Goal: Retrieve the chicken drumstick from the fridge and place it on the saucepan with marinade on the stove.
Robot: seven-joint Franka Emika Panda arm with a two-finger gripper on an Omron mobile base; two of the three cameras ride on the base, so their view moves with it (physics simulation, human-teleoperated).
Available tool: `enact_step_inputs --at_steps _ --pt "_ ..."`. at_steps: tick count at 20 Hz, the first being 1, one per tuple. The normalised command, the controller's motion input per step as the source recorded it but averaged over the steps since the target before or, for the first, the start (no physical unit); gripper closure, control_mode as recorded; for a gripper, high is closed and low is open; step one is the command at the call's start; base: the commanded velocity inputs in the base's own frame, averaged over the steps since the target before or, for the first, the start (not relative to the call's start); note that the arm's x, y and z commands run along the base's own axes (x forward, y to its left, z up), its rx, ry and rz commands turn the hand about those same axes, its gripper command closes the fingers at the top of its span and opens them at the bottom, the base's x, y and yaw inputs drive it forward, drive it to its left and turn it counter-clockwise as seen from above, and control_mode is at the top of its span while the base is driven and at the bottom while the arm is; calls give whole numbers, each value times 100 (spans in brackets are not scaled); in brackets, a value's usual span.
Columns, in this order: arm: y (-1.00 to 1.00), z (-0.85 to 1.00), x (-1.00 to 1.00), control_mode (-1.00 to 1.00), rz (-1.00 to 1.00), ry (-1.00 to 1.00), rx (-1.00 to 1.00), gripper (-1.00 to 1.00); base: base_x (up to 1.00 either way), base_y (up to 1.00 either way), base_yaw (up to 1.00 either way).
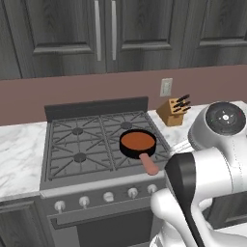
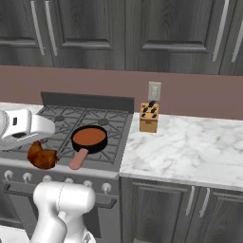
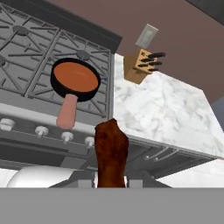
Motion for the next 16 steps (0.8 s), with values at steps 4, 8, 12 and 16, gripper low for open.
enact_step_inputs --at_steps 4,8,12,16 --pt "0 0 19 -100 0 0 0 100 6 0 0" --pt "0 0 34 -100 2 0 0 100 0 0 0" --pt "3 0 57 -100 1 0 0 100 0 0 0" --pt "13 0 62 -100 1 0 3 100 0 0 0"
